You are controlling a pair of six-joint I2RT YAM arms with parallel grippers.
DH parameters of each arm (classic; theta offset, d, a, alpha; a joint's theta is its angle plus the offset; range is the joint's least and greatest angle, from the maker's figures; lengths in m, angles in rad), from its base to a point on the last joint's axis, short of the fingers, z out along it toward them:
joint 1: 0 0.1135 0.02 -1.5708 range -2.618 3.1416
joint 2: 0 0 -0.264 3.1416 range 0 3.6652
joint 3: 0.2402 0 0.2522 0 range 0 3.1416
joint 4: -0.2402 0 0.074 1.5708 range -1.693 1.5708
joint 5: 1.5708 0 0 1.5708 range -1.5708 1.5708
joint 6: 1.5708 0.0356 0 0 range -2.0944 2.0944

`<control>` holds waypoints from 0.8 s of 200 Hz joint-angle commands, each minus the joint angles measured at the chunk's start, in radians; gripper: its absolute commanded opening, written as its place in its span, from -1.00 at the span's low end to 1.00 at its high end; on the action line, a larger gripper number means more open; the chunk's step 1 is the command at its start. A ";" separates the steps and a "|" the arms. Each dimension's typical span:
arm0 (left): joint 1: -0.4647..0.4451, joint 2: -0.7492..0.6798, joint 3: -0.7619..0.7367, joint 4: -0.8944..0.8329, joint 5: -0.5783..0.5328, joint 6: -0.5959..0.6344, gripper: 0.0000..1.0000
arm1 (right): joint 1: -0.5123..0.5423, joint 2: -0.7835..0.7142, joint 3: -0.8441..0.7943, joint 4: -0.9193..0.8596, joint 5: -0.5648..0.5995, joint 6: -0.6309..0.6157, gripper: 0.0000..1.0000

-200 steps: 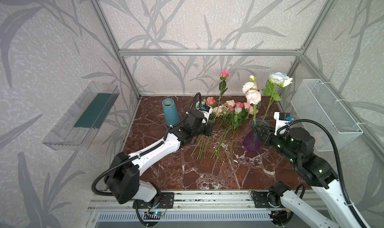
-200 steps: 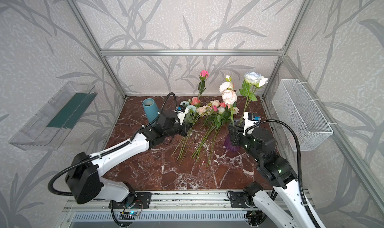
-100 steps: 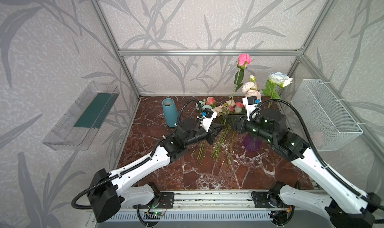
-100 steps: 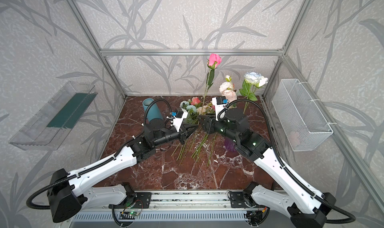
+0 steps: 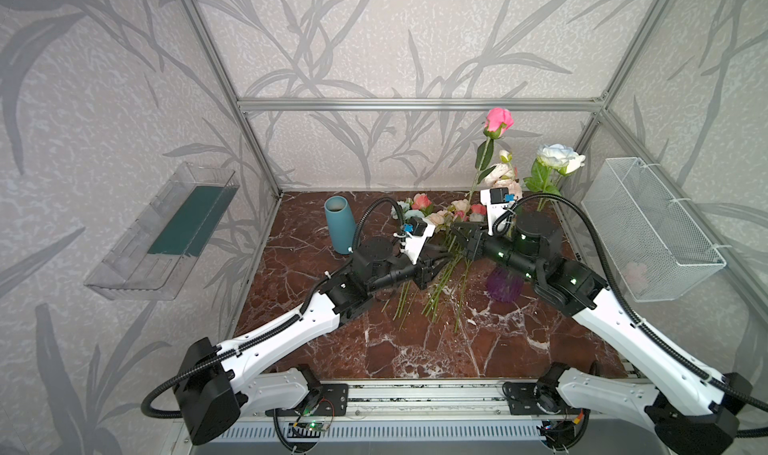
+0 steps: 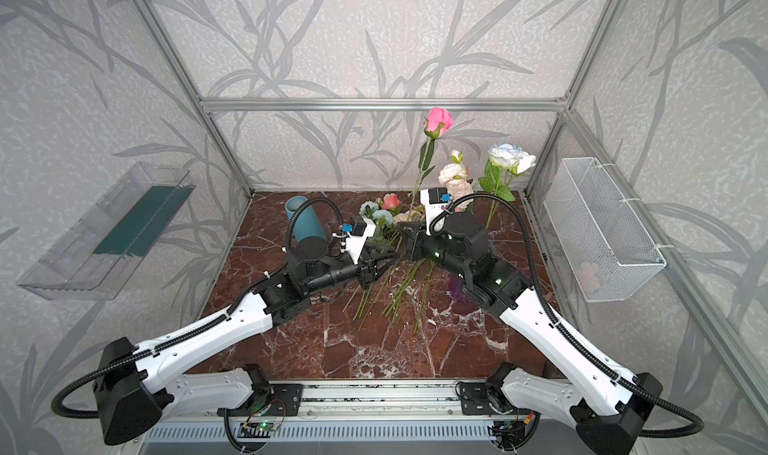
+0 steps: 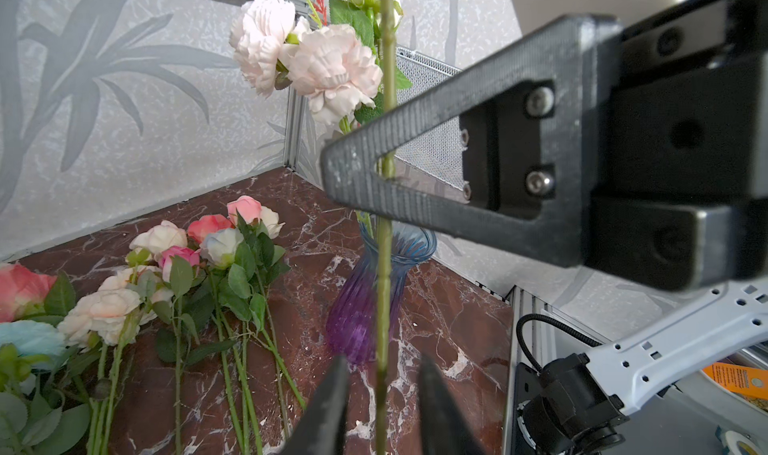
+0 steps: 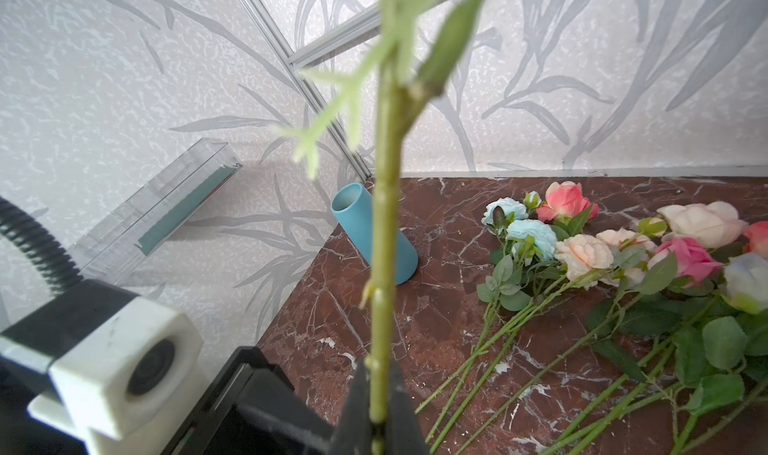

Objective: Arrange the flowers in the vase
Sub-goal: 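Lift the pink rose with the left gripper while the right gripper grasps its stem, then carry the pink rose with the right gripper and lower it into the vase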

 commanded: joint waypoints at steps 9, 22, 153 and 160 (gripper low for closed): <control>-0.001 -0.029 -0.003 -0.024 -0.130 0.028 0.50 | 0.015 -0.036 0.111 -0.082 0.141 -0.119 -0.93; -0.002 -0.043 -0.020 -0.021 -0.238 0.038 0.51 | 0.015 -0.046 0.157 -0.140 0.206 -0.191 -0.93; -0.001 -0.054 -0.076 0.028 -0.479 -0.014 0.51 | -0.269 -0.153 0.215 -0.229 0.575 -0.469 -0.90; -0.001 -0.053 -0.075 0.027 -0.476 -0.018 0.51 | -0.289 -0.157 0.183 -0.212 0.567 -0.450 -0.90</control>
